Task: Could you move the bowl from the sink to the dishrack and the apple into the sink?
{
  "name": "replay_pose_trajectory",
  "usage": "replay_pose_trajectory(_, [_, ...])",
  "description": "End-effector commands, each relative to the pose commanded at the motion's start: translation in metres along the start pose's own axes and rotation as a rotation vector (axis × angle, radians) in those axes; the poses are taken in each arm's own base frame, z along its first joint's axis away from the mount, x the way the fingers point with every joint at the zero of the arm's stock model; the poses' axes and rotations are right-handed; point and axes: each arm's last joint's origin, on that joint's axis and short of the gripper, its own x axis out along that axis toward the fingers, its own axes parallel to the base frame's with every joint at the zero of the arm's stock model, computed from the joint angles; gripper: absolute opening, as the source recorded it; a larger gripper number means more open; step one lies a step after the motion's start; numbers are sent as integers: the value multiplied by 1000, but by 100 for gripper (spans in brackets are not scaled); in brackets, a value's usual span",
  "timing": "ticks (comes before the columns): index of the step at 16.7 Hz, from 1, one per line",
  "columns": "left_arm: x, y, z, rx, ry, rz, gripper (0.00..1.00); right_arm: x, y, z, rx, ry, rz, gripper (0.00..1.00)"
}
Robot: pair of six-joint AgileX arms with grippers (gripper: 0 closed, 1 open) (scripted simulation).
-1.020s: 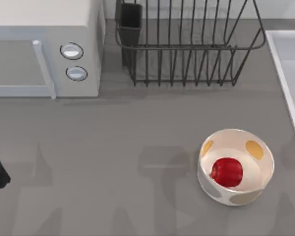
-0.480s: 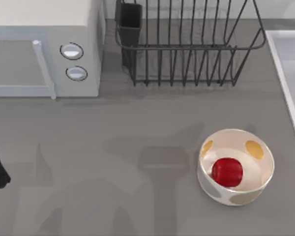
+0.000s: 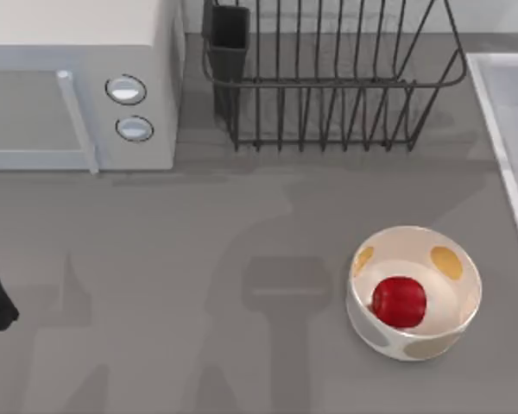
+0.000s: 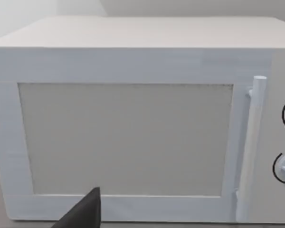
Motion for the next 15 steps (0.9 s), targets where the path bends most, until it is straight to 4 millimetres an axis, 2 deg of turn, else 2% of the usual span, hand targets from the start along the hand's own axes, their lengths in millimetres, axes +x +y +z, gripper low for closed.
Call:
replay_pose_trajectory(2, [0,0,0,0,0,0,100,49,-10,-6,4,131,39,100])
replay_pose_trajectory(4, [0,0,0,0,0,0,100,95,-15,-21,12,263,85,100])
replay_pose_trajectory(7, [0,0,0,0,0,0,100,144,-18,-46,28,427,149,100])
replay_pose_trajectory(10, [0,0,0,0,0,0,100,163,-18,-59,37,498,178,100])
replay_pose_trajectory(15, [0,0,0,0,0,0,100,165,-15,-59,32,501,180,100])
